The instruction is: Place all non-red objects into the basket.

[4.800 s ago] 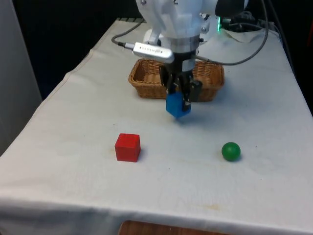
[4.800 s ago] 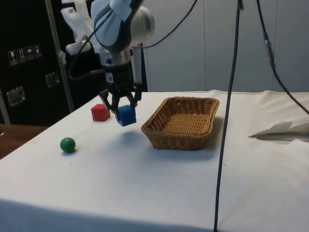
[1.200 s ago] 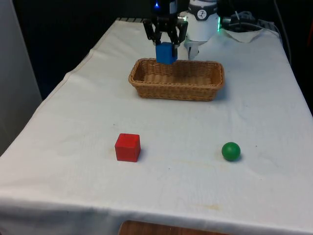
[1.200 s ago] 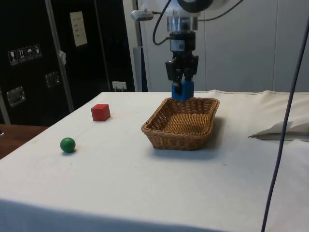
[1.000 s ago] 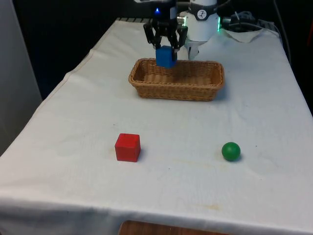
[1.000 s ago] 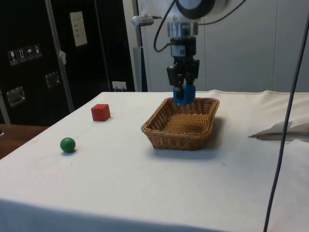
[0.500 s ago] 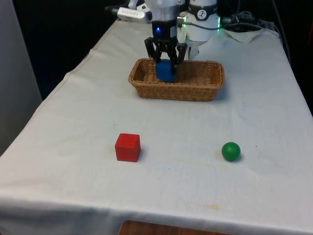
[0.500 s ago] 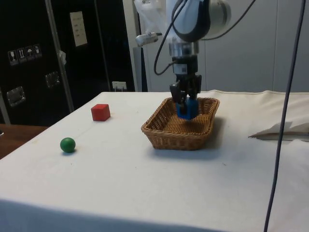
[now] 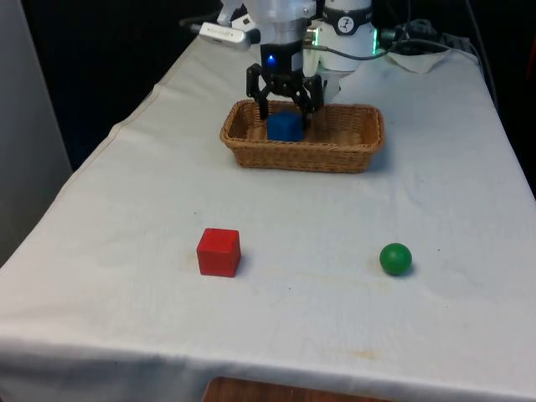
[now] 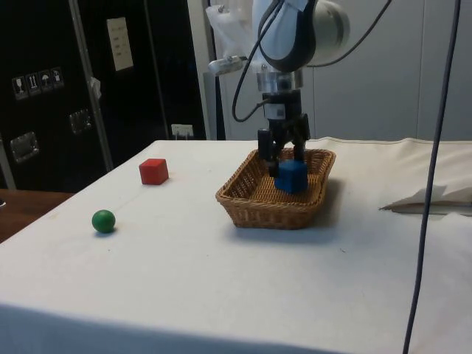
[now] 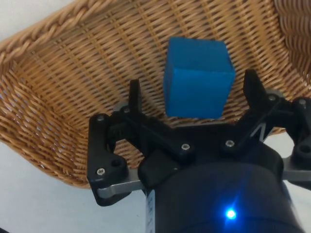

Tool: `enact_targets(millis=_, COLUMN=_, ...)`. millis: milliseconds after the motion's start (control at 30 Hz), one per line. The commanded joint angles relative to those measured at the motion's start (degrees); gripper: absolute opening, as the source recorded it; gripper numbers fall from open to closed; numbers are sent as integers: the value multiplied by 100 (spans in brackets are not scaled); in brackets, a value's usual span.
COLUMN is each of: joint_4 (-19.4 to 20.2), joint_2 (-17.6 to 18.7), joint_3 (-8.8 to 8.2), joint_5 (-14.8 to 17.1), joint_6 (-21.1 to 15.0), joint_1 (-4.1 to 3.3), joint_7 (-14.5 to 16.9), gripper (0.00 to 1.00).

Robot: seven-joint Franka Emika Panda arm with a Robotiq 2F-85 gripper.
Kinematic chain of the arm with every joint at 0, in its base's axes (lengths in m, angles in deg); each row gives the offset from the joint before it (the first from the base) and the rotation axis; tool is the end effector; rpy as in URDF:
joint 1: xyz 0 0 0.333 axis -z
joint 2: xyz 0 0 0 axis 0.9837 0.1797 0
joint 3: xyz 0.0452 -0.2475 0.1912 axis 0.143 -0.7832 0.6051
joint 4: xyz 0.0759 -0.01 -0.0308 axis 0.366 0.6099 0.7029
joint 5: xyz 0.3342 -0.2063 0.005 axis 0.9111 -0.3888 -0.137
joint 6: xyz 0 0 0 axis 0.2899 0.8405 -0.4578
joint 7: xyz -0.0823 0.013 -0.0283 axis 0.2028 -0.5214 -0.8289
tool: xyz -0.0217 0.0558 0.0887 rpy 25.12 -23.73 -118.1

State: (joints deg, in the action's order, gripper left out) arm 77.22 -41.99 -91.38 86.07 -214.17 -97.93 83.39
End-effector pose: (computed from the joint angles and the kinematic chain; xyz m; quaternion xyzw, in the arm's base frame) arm 0.4370 -0.1020 0.2051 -0.9839 0.1784 0.0103 0.0044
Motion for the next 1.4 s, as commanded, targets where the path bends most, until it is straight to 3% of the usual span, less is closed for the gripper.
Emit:
enact_targets(millis=0, joint_4=17, joint_2=-34, joint_3=63, joint_5=138, joint_6=-29, joint_1=34, joint_7=92, gripper=100)
enact_targets(millis=67, joint_4=0, joint_2=11, joint_3=0, joint_5=0, joint_6=0, joint_1=0, joint_7=0, gripper=100)
enact_targets(millis=133, joint_4=11, joint_2=-34, joint_3=52, joint_5=115, joint_6=-17, joint_1=29, joint_7=80, gripper=100)
enact_targets(millis=233, joint_4=-29, joint_2=-115, joint_3=23, joint_5=-29, joint_6=74, joint_1=-40, joint_7=-46, gripper=100)
enact_targets(millis=333, joint_4=-52, joint_2=-264, joint_3=40, joint_5=-138, joint_6=172, joint_1=-63, joint_7=-115, gripper=100)
enact_targets(millis=367, joint_4=-46, joint_2=-218, joint_3=86, joint_5=-11, joint_6=115, joint_1=-29, joint_7=-11, gripper=100)
enact_targets(millis=467, joint_4=-74, joint_2=-441, joint_3=80, joint_5=-223, joint_6=281, joint_1=-74, joint_7=-155, gripper=100)
enact_targets(millis=600, joint_4=-103, joint_2=-642, joint_3=126, joint_5=-361, joint_6=418, joint_1=-74, joint_7=-252, gripper=100)
enact_targets(millis=633, joint_4=-74, joint_2=-653, joint_3=138, joint_5=-246, joint_6=378, joint_1=-52, joint_7=-138, gripper=100)
enact_targets(millis=667, joint_4=-115, joint_2=-693, joint_3=138, joint_5=-395, joint_6=458, joint_1=-74, joint_7=-275, gripper=100)
enact_targets(millis=900, joint_4=-264, joint_2=-1003, joint_3=258, joint_5=-561, joint_6=808, joint_1=-69, joint_7=-378, gripper=100)
enact_targets(millis=967, joint_4=-264, joint_2=-1037, joint_3=275, joint_5=-470, joint_6=808, joint_1=-57, joint_7=-281, gripper=100)
enact_targets(millis=1000, joint_4=-315, joint_2=-1054, joint_3=286, joint_5=-584, joint_6=888, joint_1=-69, joint_7=-395, gripper=100)
enact_targets(millis=1233, joint_4=-544, joint_2=-1243, joint_3=435, joint_5=-647, joint_6=1226, joint_1=-57, joint_7=-435, gripper=100)
enact_targets(millis=1267, joint_4=-533, joint_2=-1255, joint_3=435, joint_5=-521, joint_6=1203, joint_1=-57, joint_7=-321, gripper=100)
enact_targets(millis=1367, joint_4=-659, joint_2=-1318, joint_3=498, joint_5=-716, joint_6=1369, joint_1=-57, joint_7=-504, gripper=100)
